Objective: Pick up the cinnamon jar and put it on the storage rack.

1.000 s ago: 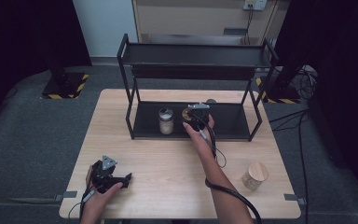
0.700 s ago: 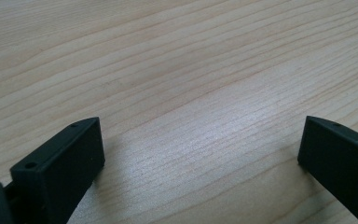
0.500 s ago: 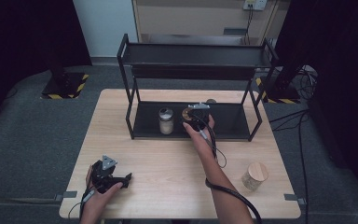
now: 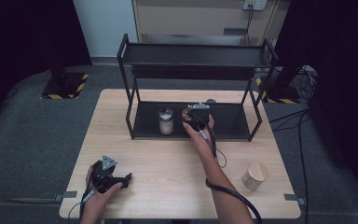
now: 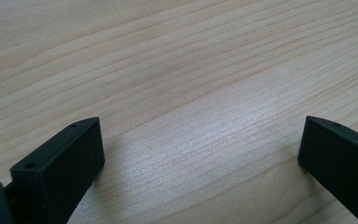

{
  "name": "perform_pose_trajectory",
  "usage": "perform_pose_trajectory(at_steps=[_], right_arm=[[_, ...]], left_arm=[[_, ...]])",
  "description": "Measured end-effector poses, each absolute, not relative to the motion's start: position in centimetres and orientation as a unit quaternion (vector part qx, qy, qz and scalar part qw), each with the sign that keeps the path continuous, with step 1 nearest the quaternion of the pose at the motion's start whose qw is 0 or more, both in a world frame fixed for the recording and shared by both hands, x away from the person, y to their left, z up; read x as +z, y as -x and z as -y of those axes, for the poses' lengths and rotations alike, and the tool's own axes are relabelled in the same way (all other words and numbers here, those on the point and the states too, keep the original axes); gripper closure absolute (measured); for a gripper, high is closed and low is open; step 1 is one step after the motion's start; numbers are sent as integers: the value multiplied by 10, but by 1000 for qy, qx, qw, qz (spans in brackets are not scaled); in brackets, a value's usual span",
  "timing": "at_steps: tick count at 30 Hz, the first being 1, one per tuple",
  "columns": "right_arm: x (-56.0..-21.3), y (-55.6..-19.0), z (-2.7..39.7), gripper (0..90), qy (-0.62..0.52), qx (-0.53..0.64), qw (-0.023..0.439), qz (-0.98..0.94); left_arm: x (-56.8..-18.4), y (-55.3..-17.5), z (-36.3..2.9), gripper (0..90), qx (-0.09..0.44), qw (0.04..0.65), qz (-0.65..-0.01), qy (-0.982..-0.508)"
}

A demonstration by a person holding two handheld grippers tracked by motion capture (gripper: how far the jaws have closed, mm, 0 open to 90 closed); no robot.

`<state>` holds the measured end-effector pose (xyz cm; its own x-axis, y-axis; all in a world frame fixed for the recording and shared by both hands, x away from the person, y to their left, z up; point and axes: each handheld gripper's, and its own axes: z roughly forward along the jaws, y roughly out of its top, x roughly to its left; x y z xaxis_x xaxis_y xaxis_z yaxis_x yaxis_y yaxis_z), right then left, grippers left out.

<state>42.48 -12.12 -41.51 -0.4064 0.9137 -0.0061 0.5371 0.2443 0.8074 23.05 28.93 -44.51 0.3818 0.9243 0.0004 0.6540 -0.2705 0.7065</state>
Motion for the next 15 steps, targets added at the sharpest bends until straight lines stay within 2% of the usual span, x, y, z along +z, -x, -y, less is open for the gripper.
perform_pose_trajectory(at_steps=[15], right_arm=[[-409,-416,128,97,-478,383,248,-750]], left_arm=[[-445,-231,-289,0,213,318,-514,-768]])
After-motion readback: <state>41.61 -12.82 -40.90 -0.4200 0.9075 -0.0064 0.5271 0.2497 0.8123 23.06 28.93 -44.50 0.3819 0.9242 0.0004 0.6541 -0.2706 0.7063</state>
